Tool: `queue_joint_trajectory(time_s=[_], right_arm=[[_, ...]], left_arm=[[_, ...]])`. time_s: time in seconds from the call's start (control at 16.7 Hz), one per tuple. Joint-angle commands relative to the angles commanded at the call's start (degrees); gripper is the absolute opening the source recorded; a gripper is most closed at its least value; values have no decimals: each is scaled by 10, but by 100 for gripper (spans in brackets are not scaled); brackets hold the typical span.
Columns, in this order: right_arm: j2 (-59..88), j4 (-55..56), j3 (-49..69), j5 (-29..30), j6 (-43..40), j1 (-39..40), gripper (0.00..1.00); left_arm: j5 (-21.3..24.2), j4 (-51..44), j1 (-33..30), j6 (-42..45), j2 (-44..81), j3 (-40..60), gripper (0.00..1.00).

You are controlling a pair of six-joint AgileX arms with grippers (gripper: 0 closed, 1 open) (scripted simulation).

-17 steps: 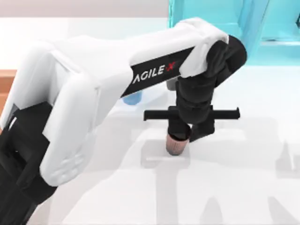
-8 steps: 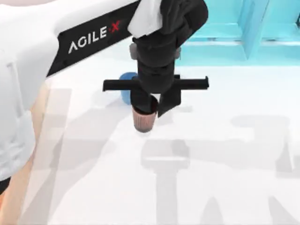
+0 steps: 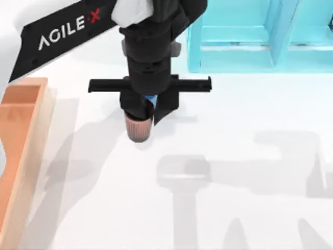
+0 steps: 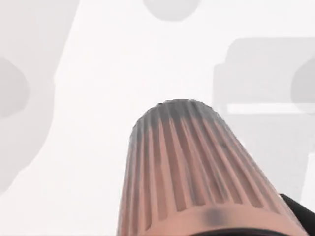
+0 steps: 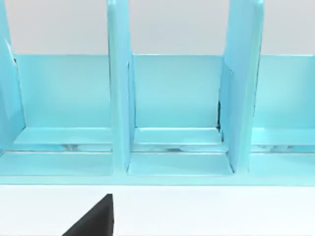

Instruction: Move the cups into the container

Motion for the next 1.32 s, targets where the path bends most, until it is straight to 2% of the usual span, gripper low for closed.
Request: queue_joint_trajectory(time_s=[0.12, 0.3, 0.54, 0.84, 0.96, 1.14, 1.32], right_arm=[[0, 0, 0, 0, 0, 0, 100], [0, 0, 0, 0, 0, 0, 100], [0, 0, 0, 0, 0, 0, 100], [0, 0, 0, 0, 0, 0, 100], [0, 0, 0, 0, 0, 0, 100], [0, 0, 0, 0, 0, 0, 100], [0, 0, 0, 0, 0, 0, 100]], left_arm=[[1, -4, 19, 19, -11, -11, 0], [4, -16, 92, 91, -51, -50, 0], [11, -32, 243, 239, -142, -132, 0], [23, -52, 465, 457, -269, -251, 0], [25, -57, 527, 520, -311, -292, 0], [27, -61, 576, 568, -350, -331, 0], [27, -61, 580, 572, -354, -335, 0]])
